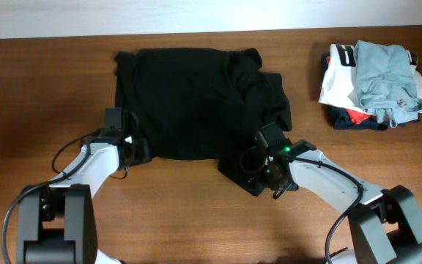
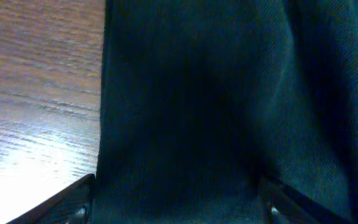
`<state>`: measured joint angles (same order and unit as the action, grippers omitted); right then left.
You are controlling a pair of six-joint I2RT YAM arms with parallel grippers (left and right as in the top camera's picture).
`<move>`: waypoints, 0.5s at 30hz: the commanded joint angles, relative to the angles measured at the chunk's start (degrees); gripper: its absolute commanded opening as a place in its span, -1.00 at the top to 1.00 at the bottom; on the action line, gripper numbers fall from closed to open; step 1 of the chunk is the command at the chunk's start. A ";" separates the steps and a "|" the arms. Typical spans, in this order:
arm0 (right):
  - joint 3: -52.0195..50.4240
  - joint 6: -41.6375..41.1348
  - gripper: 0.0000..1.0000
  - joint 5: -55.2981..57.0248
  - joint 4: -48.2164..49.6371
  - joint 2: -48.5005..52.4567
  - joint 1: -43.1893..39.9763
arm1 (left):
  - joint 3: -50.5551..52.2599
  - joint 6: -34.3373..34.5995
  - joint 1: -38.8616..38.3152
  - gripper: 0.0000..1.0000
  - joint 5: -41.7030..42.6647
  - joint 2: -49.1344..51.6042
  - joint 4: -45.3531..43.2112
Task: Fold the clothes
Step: 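Fold the bottom hem upward toward the collar with both grippers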
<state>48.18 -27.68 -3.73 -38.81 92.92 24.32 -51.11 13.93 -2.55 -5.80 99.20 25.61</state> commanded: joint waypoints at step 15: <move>-0.35 -1.36 0.55 -0.55 1.49 0.24 0.00 | 2.29 -0.07 0.50 0.99 -0.57 5.35 0.81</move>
<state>47.77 -28.40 -4.16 -37.21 92.92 24.32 -51.88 13.91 -2.76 -4.89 100.03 24.58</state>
